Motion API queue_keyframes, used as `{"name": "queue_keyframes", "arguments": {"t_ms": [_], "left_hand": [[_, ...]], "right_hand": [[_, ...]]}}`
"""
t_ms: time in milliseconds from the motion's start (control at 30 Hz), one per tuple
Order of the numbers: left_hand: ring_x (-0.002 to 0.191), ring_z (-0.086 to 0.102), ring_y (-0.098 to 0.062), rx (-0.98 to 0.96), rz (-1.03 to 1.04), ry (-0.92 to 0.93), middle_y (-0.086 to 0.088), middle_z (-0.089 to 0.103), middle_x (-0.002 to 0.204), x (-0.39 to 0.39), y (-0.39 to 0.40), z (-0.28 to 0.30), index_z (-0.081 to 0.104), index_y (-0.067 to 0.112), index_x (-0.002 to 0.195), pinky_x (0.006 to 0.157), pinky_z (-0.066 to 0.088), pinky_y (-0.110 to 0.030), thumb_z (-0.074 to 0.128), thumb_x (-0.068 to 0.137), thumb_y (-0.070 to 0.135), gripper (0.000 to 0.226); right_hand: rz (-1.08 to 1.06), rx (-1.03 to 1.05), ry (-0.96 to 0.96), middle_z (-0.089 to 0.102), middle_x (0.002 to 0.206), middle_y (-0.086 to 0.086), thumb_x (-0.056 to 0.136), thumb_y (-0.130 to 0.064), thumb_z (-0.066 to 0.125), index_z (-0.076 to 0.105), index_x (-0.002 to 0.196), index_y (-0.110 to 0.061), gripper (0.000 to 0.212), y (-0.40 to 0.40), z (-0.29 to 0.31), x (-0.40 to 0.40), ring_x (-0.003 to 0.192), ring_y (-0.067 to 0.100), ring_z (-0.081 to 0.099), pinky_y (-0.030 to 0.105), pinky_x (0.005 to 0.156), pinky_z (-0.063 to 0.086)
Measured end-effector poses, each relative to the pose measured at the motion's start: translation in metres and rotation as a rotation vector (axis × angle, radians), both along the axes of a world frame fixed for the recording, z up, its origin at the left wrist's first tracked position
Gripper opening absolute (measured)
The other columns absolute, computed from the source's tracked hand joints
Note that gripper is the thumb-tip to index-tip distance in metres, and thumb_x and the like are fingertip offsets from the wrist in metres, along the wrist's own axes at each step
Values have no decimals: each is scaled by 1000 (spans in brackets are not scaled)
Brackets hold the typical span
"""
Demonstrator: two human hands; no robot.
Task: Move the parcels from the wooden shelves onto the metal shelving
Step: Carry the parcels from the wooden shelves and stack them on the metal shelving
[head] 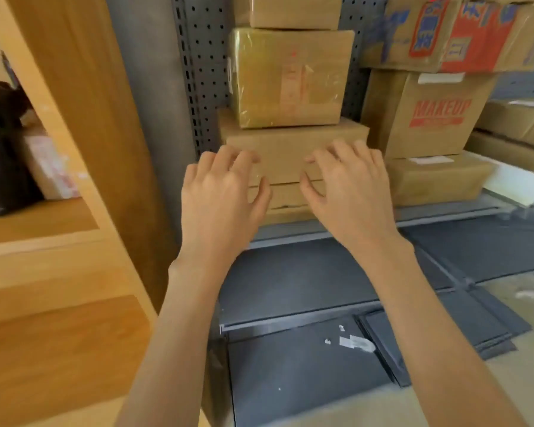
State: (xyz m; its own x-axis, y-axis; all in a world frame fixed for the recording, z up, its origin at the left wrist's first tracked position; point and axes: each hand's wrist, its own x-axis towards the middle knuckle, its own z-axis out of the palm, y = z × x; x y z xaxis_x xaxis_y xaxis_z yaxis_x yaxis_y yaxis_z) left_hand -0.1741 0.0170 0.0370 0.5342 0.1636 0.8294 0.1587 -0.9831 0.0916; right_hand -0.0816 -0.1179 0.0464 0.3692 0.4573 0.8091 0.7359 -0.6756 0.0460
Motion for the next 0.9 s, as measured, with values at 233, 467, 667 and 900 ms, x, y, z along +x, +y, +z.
{"name": "queue_keyframes", "arguments": {"t_ms": [233, 467, 667, 900], "left_hand": [[72, 61, -31, -108, 89, 204, -7, 66, 82, -81, -27, -70, 68, 9, 94, 61, 45, -34, 56, 78, 26, 26], [71, 63, -33, -160, 246, 354, -9, 67, 82, -180, -54, -110, 69, 9, 93, 62, 50, -37, 74, 75, 20, 22], [78, 65, -33, -194, 368, 444, -8, 69, 89, -264, -68, -122, 70, 10, 96, 68, 51, -38, 72, 77, 23, 23], [76, 64, -31, -215, 434, 367, -7, 69, 86, -335, -47, -115, 70, 10, 95, 64, 49, -37, 73, 75, 22, 23]], "right_hand": [[27, -28, 206, 63, 83, 10, 81, -25, 57, 69, 90, -8, 23, -23, -77, -79, 79, 34, 58, 42, 71, 45], [130, -25, 238, 65, 80, 10, 75, -17, 74, 70, 86, -8, 15, -38, -123, -163, 72, 32, 60, 38, 67, 46], [231, -64, 304, 67, 80, 11, 75, -17, 77, 71, 86, -8, 15, -43, -143, -237, 73, 31, 62, 38, 66, 48], [284, -121, 288, 65, 84, 8, 80, -22, 72, 71, 88, -10, 14, -12, -132, -300, 77, 28, 60, 38, 69, 46]]}}
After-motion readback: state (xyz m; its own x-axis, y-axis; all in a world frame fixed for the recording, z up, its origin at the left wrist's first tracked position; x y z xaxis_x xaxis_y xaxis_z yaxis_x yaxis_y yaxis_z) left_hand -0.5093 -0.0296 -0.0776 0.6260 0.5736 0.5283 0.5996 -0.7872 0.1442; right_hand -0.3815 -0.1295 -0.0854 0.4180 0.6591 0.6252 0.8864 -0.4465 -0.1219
